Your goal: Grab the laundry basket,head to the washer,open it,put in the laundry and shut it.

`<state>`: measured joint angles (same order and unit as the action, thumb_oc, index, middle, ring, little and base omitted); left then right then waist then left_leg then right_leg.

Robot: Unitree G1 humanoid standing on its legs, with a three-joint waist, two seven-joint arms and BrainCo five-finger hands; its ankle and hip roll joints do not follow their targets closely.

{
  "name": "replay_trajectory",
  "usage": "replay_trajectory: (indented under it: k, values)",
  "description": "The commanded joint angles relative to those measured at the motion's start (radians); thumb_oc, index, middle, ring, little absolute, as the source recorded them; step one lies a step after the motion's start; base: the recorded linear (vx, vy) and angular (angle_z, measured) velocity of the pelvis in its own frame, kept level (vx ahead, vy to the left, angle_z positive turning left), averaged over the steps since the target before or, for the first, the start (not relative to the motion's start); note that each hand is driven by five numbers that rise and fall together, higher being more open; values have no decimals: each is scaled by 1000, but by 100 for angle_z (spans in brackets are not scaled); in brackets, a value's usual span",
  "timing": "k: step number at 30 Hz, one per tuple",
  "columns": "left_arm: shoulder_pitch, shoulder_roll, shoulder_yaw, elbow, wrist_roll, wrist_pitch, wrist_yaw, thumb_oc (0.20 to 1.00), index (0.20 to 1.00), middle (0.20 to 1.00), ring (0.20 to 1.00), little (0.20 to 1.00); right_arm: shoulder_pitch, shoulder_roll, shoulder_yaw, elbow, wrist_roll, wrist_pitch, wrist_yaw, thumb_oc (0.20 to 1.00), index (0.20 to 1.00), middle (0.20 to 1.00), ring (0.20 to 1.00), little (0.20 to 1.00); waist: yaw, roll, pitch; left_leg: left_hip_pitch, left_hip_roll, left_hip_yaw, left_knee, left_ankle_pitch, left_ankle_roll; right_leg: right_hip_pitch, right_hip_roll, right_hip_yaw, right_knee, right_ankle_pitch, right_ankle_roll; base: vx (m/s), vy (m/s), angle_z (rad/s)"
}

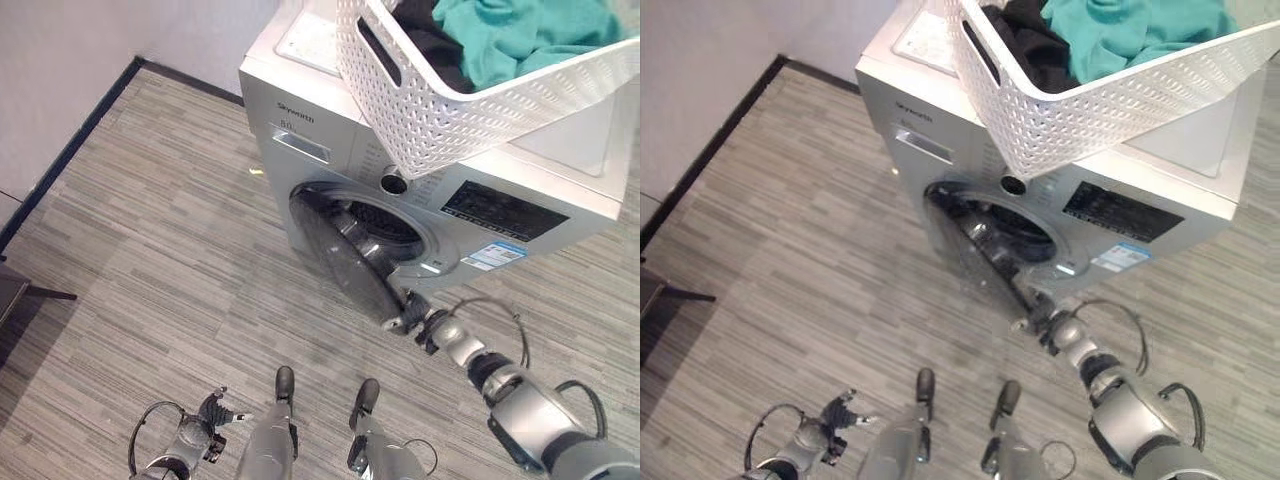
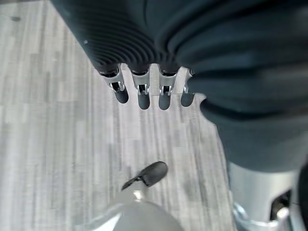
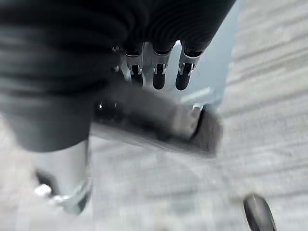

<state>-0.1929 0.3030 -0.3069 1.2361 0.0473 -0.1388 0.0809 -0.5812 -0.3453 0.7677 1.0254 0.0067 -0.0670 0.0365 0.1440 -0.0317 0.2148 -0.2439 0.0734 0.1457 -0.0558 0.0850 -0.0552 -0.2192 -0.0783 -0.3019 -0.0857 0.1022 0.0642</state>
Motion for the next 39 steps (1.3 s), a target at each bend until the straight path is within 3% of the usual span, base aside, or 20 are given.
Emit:
replay_trajectory:
  k: [1, 6, 9, 13, 15, 17, 19, 20, 21, 22, 24, 25, 26, 28, 29, 30, 31, 33, 35, 39]
  values:
    - [24, 15, -27, 46, -5, -16, 24, 1000, 1000, 1000, 1000, 1000, -29, 199, 80, -109, 30, -82, 109, 1000, 1000, 1000, 1000, 1000, 20, -30, -18, 12, -74, 23, -21, 21, 3, 33, -45, 92, 2, 27, 66, 39, -33, 0]
    - [65, 39, 2, 12, -10, -18, 32, 1000, 1000, 1000, 1000, 1000, 5, 217, 182, -232, -25, -82, 148, 1000, 1000, 1000, 1000, 1000, 35, -13, -35, 48, -71, 11, -22, 22, -4, 73, -44, 74, 5, 8, 61, 16, -26, 3]
    - [77, 74, 25, -63, -40, -28, 41, 1000, 1000, 1000, 1000, 1000, 1, 203, 181, -246, -86, -73, 131, 1000, 1000, 1000, 1000, 1000, 42, -2, -37, 54, -70, 4, -25, 29, -8, 83, -47, 60, 6, 8, 63, -9, -22, 15]
    - [173, 267, 154, -507, -52, -51, 66, 1000, 1000, 1000, 1000, 1000, 75, 135, 105, -299, -137, -60, 132, 1000, 1000, 1000, 1000, 1000, 53, 19, -37, 65, -71, -20, -31, 42, -18, 106, -53, 28, 6, 5, 68, -23, -36, 19]
    - [228, 394, 317, -797, 91, -54, 136, 1000, 1000, 1000, 1000, 1000, 181, 74, 5, -312, -128, -57, 130, 1000, 1000, 1000, 1000, 1000, 61, 19, -45, 71, -69, -35, -31, 37, -29, 125, -58, 6, 7, -4, 74, -8, -37, 24]
    - [249, 415, 398, -895, 139, -41, 159, 1000, 1000, 1000, 1000, 1000, 245, 41, -49, -323, -110, -49, 139, 1000, 1000, 1000, 1000, 1000, 52, 13, -54, 74, -69, -39, -31, 34, -33, 134, -60, -3, 6, -7, 75, -5, -16, 28]
    - [241, 401, 434, -940, 104, -43, 165, 1000, 1000, 1000, 1000, 1000, 278, 30, -79, -296, -98, -45, 134, 1000, 1000, 1000, 1000, 1000, 47, 13, -58, 72, -70, -42, -31, 40, -34, 136, -60, -9, 5, 0, 75, -22, -4, 10]
    - [189, 354, 429, -1021, -145, -77, 107, 1000, 1000, 1000, 1000, 1000, 333, 16, -135, -204, -85, -26, 108, 1000, 1000, 1000, 1000, 1000, 33, 17, -63, 75, -70, -50, -31, 40, -37, 142, -59, -17, 9, -2, 74, -45, -1, 4]
    - [169, 344, 395, -1039, -210, -75, 62, 1000, 1000, 1000, 1000, 1000, 346, 11, -147, -175, -95, -23, 105, 1000, 1000, 1000, 1000, 1000, 26, 18, -62, 77, -70, -52, -31, 40, -37, 145, -59, -21, 10, -1, 74, -43, -1, 9]
    - [166, 344, 393, -1038, -211, -75, 61, 1000, 1000, 1000, 1000, 1000, 346, 11, -150, -174, -95, -24, 104, 1000, 1000, 1000, 1000, 1000, 26, 18, -63, 71, -70, -54, -31, 46, -36, 141, -60, -23, 9, 4, 74, -35, 32, 20]
    - [105, 341, 233, -1002, -360, -50, -99, 1000, 1000, 1000, 1000, 1000, 406, -23, -229, -67, -111, -18, 88, 1000, 1000, 1000, 1000, 1000, -22, 15, -67, 77, -67, -41, -31, 36, -33, 139, -59, -16, 10, 8, 78, -5, 51, 23]
    - [100, 341, 229, -999, -361, -52, -100, 1000, 1000, 1000, 1000, 1000, 405, -23, -232, -66, -111, -19, 88, 1000, 1000, 1000, 1000, 1000, -20, 15, -68, 74, -67, -41, -31, 40, -32, 136, -59, -17, 10, 11, 78, 11, 66, 4]
    - [46, 327, 141, -896, -308, -28, -125, 1000, 1000, 1000, 1000, 1000, 428, -43, -260, -29, -127, -21, 86, 1000, 1000, 1000, 1000, 1000, -53, 4, -68, 78, -64, -18, -31, 30, -26, 128, -55, 9, 11, 15, 80, -16, 66, -6]
    - [15, 313, 113, -845, -271, -27, -112, 1000, 1000, 1000, 1000, 1000, 434, -53, -269, -23, -143, -24, 84, 1000, 1000, 1000, 1000, 1000, -64, -2, -69, 71, -63, -7, -31, 31, -23, 116, -54, 20, 11, 21, 81, -31, 71, -37]
    - [-77, 258, 35, -616, -227, -3, -115, 1000, 1000, 1000, 1000, 1000, 444, -88, -293, -3, -165, -25, 62, 1000, 1000, 1000, 1000, 1000, -112, -18, -60, 64, -56, 30, -31, 23, -17, 84, -47, 57, 16, 35, 85, -49, 60, -64]
    - [-81, 257, 33, -612, -227, -5, -114, 1000, 1000, 1000, 1000, 1000, 443, -89, -294, -4, -165, -25, 63, 1000, 1000, 1000, 1000, 1000, -110, -18, -62, 60, -57, 31, -31, 26, -17, 80, -47, 58, 17, 37, 85, -95, 104, -58]
    - [-165, 231, -5, -449, -155, 4, -87, 1000, 1000, 1000, 1000, 1000, 448, -130, -295, -42, -194, -30, 63, 1000, 1000, 1000, 1000, 1000, -143, -31, -49, 45, -50, 56, -31, 22, -16, 49, -42, 85, 17, 52, 90, -60, 47, -36]
    - [-219, 220, -23, -338, -114, 9, -74, 1000, 1000, 1000, 1000, 1000, 463, -162, -299, -97, -199, -32, 69, 1000, 1000, 1000, 1000, 1000, -163, -41, -44, 31, -47, 73, -31, 22, -17, 30, -42, 100, 12, 64, 93, -101, 87, -63]
    - [-348, 235, 16, -45, -78, 24, 5, 1000, 1000, 1000, 1000, 1000, 509, -235, -345, -244, -160, -48, 83, 1000, 1000, 1000, 1000, 1000, -208, -70, -27, -10, -32, 121, -31, 23, -27, -28, -41, 131, 0, 97, 108, -120, 115, -78]
    - [-420, 314, -11, 82, 39, 30, 39, 1000, 1000, 1000, 1000, 1000, 527, -240, -409, -269, -51, -67, 67, 1000, 1000, 1000, 1000, 1000, -250, -97, -9, -34, -17, 155, -31, 32, -31, -69, -34, 160, 3, 119, 116, -23, 62, -41]
